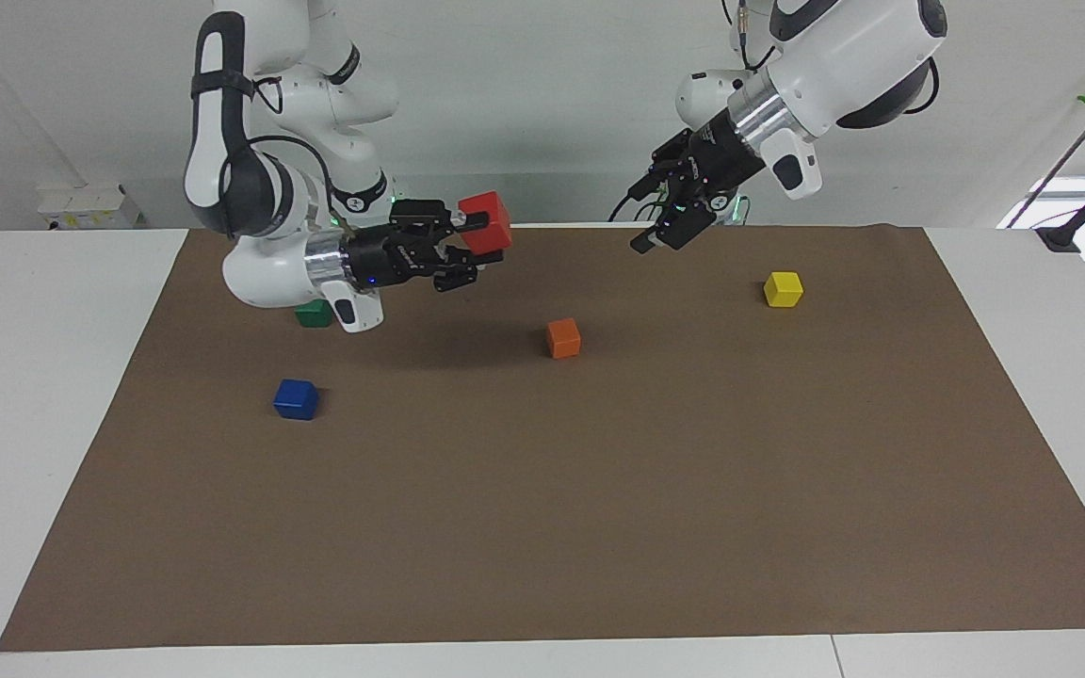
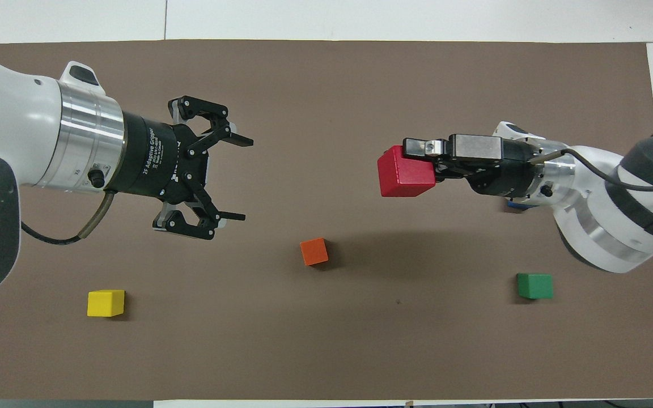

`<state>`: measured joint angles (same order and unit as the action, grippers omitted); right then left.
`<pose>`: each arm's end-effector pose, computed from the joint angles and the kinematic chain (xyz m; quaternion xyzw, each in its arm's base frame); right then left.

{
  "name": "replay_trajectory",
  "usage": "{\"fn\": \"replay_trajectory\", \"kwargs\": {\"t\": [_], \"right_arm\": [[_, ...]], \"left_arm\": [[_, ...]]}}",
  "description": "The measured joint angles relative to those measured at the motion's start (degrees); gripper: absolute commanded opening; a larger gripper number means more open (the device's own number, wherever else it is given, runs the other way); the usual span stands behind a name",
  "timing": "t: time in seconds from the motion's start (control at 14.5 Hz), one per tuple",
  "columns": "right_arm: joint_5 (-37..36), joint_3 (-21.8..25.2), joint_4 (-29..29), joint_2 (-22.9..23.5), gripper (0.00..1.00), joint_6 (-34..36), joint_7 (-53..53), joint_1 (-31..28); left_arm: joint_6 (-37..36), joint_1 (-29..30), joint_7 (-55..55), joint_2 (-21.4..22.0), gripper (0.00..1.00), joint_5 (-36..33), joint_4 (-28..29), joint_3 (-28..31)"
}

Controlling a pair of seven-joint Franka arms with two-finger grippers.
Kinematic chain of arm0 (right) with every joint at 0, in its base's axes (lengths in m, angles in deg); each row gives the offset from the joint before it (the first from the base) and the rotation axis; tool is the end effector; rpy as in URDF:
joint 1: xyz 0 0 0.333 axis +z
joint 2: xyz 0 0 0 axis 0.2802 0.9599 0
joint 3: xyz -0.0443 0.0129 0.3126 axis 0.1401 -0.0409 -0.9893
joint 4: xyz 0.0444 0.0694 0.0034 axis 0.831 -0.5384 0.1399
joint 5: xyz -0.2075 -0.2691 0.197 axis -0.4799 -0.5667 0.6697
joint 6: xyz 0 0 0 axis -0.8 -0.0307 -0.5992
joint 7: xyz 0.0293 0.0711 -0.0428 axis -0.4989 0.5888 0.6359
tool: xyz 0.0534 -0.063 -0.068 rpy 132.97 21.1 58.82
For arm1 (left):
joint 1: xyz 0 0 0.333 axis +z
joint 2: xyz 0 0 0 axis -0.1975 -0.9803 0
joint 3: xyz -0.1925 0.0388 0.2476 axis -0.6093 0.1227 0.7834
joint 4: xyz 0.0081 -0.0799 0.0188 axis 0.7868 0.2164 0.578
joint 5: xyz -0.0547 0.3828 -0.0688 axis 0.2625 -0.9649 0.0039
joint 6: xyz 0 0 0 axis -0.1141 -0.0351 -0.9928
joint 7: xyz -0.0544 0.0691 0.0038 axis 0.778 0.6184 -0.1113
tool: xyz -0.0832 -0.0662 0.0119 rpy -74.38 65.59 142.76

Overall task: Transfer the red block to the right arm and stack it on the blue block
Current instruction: 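Open the left gripper while the right gripper pulls the red cube away, then carry the red cube with the right gripper toward the blue cube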

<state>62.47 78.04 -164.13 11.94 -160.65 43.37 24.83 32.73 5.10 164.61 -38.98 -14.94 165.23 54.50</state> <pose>0.5505 0.1428 0.4817 -0.6241 0.0320 -0.0204 0.7804 0.5219 -0.2441 0.6397 0.7391 0.6077 -0.2050 0.2056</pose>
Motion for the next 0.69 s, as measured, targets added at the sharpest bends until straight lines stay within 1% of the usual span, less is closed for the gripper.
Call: {"fn": "replay_trajectory", "kwargs": {"t": [0.14, 0.28, 0.41, 0.69], "right_arm": [[-6.22, 0.06, 0.04, -1.89, 0.0, -0.14, -2.44, -2.26], [-11.86, 0.11, 0.16, -3.26, 0.0, -0.19, -3.72, -4.05], [-18.5, 0.21, 1.2, -4.27, 0.0, -0.22, -5.64, -5.66], [-31.37, 0.35, 6.75, -6.43, 0.0, -0.24, -12.85, -7.81]], "left_arm": [[0.85, 0.06, -3.64, 0.0, 1.0, -3.78, 0.36, 0.42], [1.54, 0.65, -9.74, 0.13, 1.0, -8.98, 1.47, 0.88], [3.65, 1.86, -17.44, 0.76, 1.0, -13.75, 3.77, 1.09], [7.56, 5.51, -35.76, 3.42, 1.0, -16.92, 10.32, 1.25]]}}
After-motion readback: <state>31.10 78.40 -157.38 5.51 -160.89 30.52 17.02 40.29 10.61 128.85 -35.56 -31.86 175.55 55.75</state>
